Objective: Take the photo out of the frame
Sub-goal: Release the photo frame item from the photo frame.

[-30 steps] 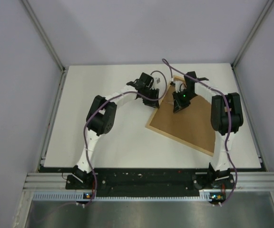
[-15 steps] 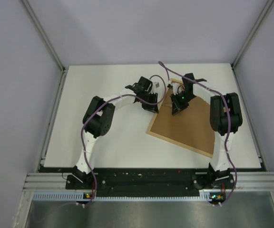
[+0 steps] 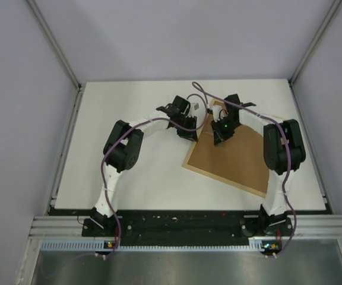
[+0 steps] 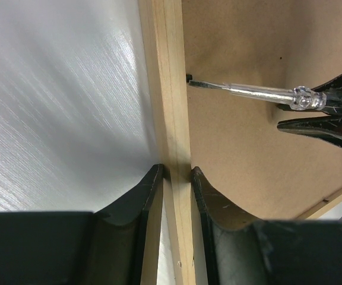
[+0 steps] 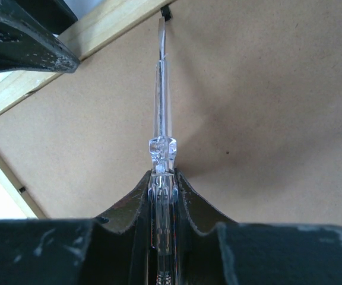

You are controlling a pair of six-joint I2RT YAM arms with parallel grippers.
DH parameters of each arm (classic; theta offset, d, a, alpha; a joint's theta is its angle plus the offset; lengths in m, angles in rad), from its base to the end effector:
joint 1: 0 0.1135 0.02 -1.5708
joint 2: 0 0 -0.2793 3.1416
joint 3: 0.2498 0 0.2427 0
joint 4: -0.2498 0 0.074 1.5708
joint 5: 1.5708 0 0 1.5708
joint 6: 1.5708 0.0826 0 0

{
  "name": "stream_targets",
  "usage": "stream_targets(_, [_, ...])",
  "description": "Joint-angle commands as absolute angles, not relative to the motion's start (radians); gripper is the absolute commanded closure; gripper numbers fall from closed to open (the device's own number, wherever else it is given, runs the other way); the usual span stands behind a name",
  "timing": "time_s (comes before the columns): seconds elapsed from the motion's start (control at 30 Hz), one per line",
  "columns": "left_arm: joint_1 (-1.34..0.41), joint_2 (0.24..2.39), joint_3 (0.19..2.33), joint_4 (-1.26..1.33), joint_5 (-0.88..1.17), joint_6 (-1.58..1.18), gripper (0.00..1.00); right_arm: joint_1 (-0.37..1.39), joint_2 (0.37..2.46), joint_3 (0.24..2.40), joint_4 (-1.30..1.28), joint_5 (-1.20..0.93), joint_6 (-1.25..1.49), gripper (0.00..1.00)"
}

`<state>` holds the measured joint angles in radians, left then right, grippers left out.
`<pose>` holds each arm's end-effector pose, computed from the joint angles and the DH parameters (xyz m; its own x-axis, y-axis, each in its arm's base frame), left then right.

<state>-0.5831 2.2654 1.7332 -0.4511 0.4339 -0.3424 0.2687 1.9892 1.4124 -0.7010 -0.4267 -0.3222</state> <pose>0.4103 -0.3122 0.1365 -0.8875 0.2205 -0.4046 0.4206 0.7464 -0.5157 0.3828 0.1408 0.1479 -0.7625 -0.5089 -0.3994 -0.6308 0.7219 0.2844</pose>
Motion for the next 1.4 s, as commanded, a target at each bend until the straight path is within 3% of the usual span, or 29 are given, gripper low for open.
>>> stream_targets(0.0, [-0.594, 2.252, 1.740, -0.525, 0.436, -0.331, 0.76, 0.278, 1.941, 1.373, -0.701, -0.351, -0.330, 1.00])
stream_targets(0.23, [-0.595, 2.249, 1.740, -0.526, 0.434, -0.327, 0.77, 0.272, 1.904, 1.365, -0.701, -0.354, -0.331, 1.00])
stream_targets(1.37, [-0.614, 2.249, 1.752, -0.538, 0.456, -0.319, 0.81, 0.345, 2.146, 1.391, -0.641, -0.422, -0.334, 1.00])
